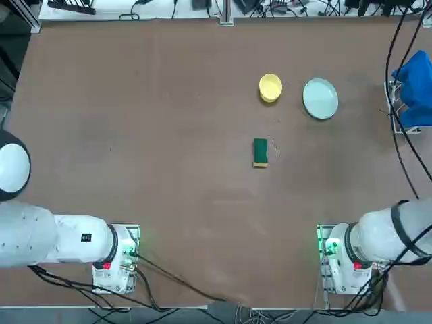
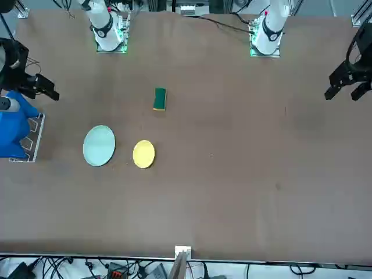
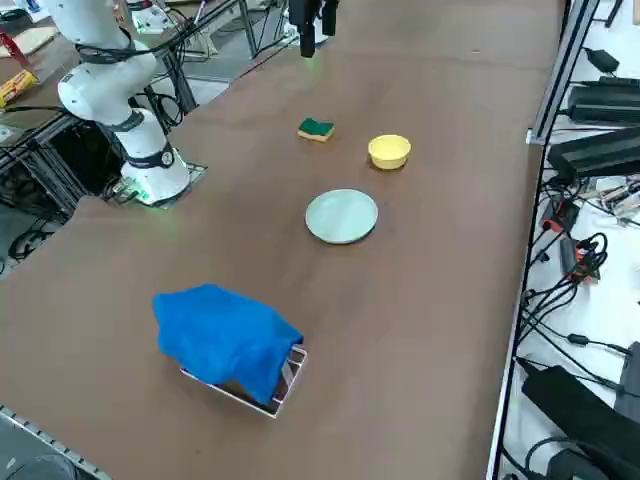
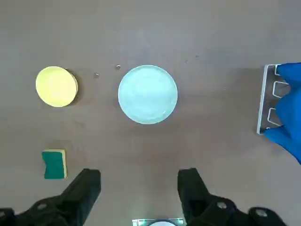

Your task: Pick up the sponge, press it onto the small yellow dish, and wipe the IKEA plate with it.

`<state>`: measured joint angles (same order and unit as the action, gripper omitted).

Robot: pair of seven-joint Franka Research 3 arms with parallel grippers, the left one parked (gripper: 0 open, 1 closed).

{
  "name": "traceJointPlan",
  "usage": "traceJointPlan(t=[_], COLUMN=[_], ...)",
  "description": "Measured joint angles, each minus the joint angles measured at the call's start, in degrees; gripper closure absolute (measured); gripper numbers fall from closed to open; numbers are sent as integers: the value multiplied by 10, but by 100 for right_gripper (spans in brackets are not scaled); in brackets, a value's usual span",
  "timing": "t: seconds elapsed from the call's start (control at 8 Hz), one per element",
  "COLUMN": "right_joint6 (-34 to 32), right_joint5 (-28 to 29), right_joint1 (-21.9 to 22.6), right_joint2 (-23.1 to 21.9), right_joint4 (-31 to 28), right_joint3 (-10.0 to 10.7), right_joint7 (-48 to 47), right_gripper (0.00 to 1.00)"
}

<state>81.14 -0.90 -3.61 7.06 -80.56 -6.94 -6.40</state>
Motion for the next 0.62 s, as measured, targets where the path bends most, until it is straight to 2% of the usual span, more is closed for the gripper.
traceJointPlan(t=[0.62], right_joint6=[-3], right_joint5=[0], right_joint1=[0], right_joint2=[12], right_joint4=[-5], right_joint3=[0], right_joint7=[1], right_gripper=[0])
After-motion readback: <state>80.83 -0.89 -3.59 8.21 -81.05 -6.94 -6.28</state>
